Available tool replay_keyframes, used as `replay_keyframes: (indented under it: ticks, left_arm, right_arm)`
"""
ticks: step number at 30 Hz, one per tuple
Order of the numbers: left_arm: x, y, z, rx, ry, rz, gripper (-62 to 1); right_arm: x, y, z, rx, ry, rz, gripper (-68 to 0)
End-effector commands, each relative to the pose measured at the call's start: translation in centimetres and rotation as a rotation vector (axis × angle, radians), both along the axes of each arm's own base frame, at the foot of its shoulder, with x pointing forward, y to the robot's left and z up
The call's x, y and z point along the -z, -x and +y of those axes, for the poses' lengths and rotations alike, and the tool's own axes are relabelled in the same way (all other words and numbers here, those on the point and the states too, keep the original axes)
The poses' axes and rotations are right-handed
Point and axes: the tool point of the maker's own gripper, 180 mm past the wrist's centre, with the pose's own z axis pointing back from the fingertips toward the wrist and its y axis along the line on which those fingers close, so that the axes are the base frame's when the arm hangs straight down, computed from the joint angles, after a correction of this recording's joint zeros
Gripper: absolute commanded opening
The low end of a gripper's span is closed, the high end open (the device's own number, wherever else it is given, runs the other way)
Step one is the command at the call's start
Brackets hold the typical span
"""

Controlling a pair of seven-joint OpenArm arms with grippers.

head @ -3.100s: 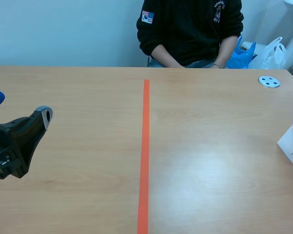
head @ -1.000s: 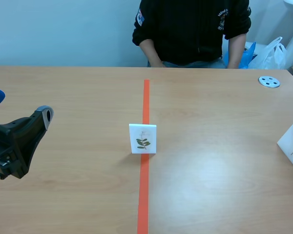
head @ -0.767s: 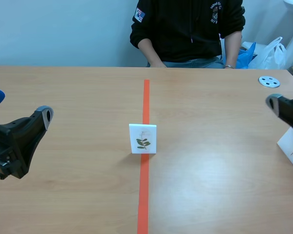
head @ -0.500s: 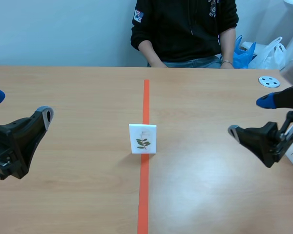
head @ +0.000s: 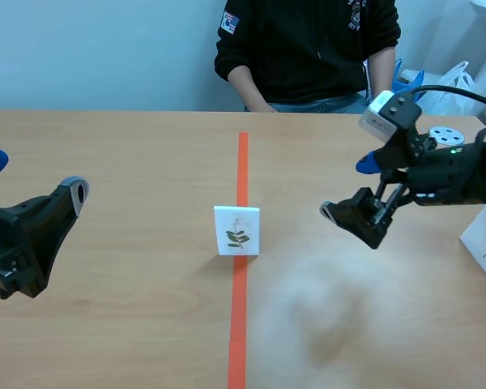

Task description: Sort the leaf by its shape. The table is split by an orange tape line. A compound leaf with several leaflets goes to the left side, a simple leaf with one blade goes to the right side. Return to the home posture when a red brick is placed on the table.

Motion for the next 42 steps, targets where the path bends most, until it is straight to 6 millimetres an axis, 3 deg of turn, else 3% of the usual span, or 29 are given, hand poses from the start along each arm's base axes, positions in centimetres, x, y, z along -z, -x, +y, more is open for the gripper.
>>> replay_keyframes:
  ticks: [1,9,15,23,33,40,42]
  left_arm:
    - [-0.7,-0.1,0.0,-0.001,0.007,-0.027,-3.9]
    - [-0.7,-0.1,0.0,-0.001,0.007,-0.027,-3.9]
    - [-0.7,-0.1,0.0,-0.001,0.007,-0.027,-3.9]
    - [-0.7,-0.1,0.0,-0.001,0.007,-0.027,-3.9]
    - [-0.7,-0.1,0.0,-0.001,0.007,-0.026,-3.9]
    - [-0.6,-0.1,0.0,-0.001,0.005,-0.023,-3.9]
    - [-0.6,-0.1,0.0,-0.001,0.005,-0.023,-3.9]
  right_arm:
    - [-0.8,-0.5,1.4,-0.028,-0.028,-0.022,-6.7]
    - [1.5,0.1,7.3,-0.123,-0.082,0.033,-6.7]
    - [2.7,0.4,10.2,-0.121,-0.123,0.049,-6.7]
    - [4.2,-0.2,12.3,-0.082,-0.135,0.064,-7.3]
    - [4.6,0.4,14.9,-0.096,-0.145,0.063,-20.0]
    - [4.4,0.3,15.0,-0.093,-0.158,0.054,-21.0]
    - [4.5,0.1,14.8,-0.077,-0.153,0.047,-27.1]
